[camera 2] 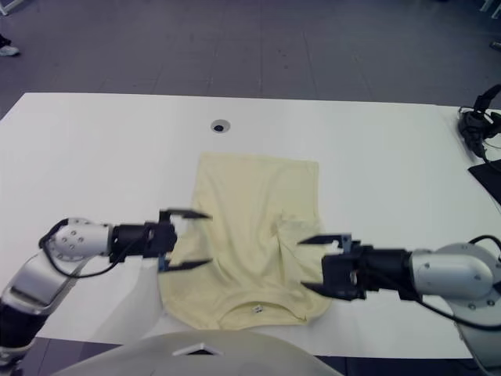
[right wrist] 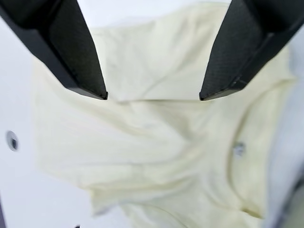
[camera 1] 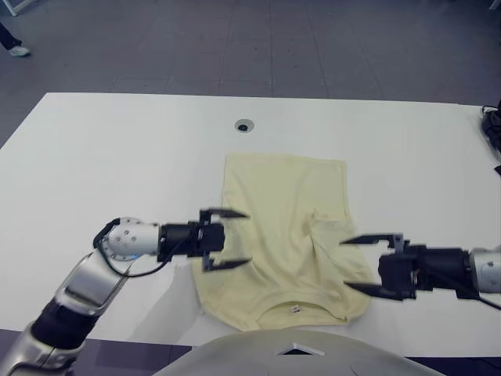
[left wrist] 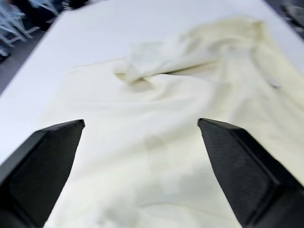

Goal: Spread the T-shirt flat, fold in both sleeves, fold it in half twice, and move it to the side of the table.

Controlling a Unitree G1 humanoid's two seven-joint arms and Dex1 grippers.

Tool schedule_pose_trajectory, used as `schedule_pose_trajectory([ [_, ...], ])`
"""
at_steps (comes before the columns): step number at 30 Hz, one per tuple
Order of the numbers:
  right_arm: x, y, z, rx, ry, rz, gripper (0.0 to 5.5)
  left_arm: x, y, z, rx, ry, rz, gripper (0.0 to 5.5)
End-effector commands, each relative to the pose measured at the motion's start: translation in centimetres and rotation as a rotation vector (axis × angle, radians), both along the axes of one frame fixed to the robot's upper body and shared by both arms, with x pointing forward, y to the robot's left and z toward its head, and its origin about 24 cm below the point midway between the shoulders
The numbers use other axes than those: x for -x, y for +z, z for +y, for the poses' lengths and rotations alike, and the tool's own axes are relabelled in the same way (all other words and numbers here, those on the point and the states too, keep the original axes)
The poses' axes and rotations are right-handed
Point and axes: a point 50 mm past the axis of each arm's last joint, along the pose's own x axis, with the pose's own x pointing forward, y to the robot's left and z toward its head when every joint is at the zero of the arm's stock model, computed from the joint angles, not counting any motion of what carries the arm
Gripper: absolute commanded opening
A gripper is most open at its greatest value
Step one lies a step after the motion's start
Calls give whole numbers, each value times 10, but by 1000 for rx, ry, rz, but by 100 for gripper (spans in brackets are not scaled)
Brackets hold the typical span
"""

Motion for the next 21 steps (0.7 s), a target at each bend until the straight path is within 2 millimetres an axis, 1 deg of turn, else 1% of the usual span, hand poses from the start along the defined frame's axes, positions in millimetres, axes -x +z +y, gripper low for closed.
schedule_pose_trajectory([
  [1,-20,-17,-15,60,-125,-60,427,-34,0,-11,59,172,-103,511],
  [3,-30,-27,-21,93,-171,-94,457,-45,-4,-20,72,225,-119,539],
  [6,-42,-41,-23,89,-217,-114,506,-57,-13,-36,79,294,-114,540],
  [7,-43,-46,-23,103,-220,-114,528,-61,-18,-41,69,315,-116,540],
  [8,-43,-51,-24,122,-215,-110,537,-64,-22,-45,59,327,-114,540],
  [11,-38,-65,-26,170,-190,-51,537,-67,-35,-54,24,328,-102,540],
  [14,-34,-73,-27,208,-161,-9,537,-70,-46,-56,-23,336,-98,540],
  [19,-30,-78,-38,272,-168,28,537,-79,-71,-55,-136,347,-93,540],
  [21,-30,-76,-48,319,-187,22,537,-81,-80,-50,-192,346,-110,540],
])
